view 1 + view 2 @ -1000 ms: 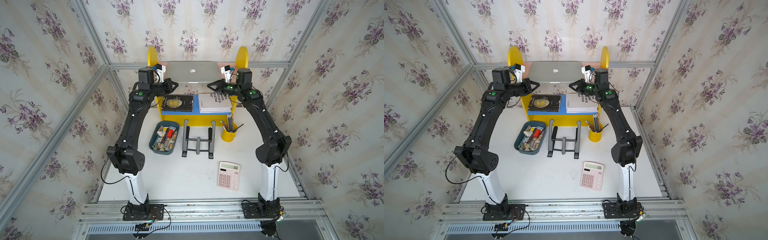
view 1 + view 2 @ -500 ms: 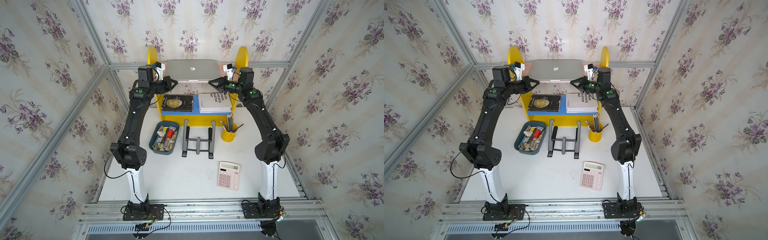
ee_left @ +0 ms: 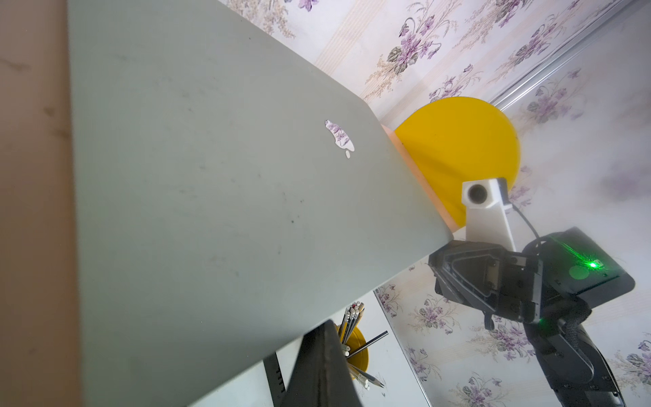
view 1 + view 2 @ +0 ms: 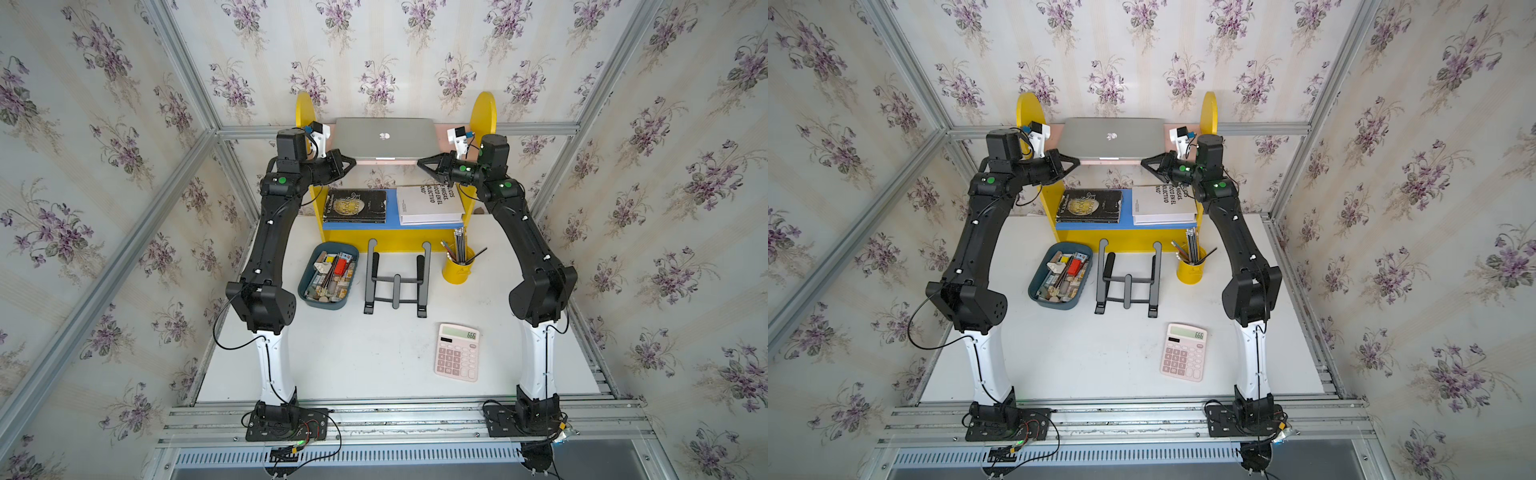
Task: Close the laptop lid and set it aside
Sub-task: Place the laptop on the shelf.
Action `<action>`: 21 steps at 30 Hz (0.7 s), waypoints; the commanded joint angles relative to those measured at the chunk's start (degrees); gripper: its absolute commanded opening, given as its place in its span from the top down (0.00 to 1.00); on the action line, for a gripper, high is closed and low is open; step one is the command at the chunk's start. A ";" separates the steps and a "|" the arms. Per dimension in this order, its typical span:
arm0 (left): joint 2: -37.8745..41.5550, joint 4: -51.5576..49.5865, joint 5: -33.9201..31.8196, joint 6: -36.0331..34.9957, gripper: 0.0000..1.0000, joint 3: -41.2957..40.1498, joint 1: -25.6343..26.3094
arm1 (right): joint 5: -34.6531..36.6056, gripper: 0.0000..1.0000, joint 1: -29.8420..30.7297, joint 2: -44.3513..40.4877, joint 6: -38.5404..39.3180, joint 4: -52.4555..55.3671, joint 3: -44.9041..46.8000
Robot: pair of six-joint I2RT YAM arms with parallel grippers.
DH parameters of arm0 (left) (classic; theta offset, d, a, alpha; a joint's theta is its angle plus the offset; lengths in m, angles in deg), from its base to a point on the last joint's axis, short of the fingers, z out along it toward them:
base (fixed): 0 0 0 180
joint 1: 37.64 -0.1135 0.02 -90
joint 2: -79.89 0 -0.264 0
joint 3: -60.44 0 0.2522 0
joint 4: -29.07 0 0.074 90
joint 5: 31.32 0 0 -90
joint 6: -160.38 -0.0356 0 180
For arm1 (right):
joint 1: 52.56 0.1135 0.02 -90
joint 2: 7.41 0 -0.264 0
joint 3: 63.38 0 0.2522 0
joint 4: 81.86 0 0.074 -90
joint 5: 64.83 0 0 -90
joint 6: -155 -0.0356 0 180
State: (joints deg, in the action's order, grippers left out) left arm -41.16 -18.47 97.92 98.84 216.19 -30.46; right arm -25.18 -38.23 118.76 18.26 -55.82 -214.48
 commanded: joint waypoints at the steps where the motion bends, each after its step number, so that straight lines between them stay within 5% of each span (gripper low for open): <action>1: 0.06 1.34 -0.65 0.62 1.00 0.10 -0.15 | 0.57 0.85 -0.26 0.24 0.38 -3.02 -0.21; 17: 8.94 3.60 -0.50 1.37 0.85 -8.13 -0.15 | 0.46 0.54 -0.30 -6.90 2.27 -3.17 6.73; 18: 9.82 3.89 -0.55 1.45 0.84 -9.07 -0.15 | 0.51 0.46 -0.35 -7.60 2.61 -3.07 7.53; 19: 10.68 4.20 -0.61 1.52 0.82 -10.11 -0.15 | 0.51 0.08 -0.35 -8.29 2.86 -3.05 8.43; 21: 12.69 4.77 -0.65 1.59 0.77 -12.28 -0.15 | 0.82 0.01 -0.40 -9.76 3.56 -2.44 10.30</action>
State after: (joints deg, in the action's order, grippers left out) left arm -30.67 -16.44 97.24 100.29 205.57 -30.52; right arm -24.94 -38.65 110.32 19.97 -57.44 -205.63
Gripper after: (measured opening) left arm 0.215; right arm 0.807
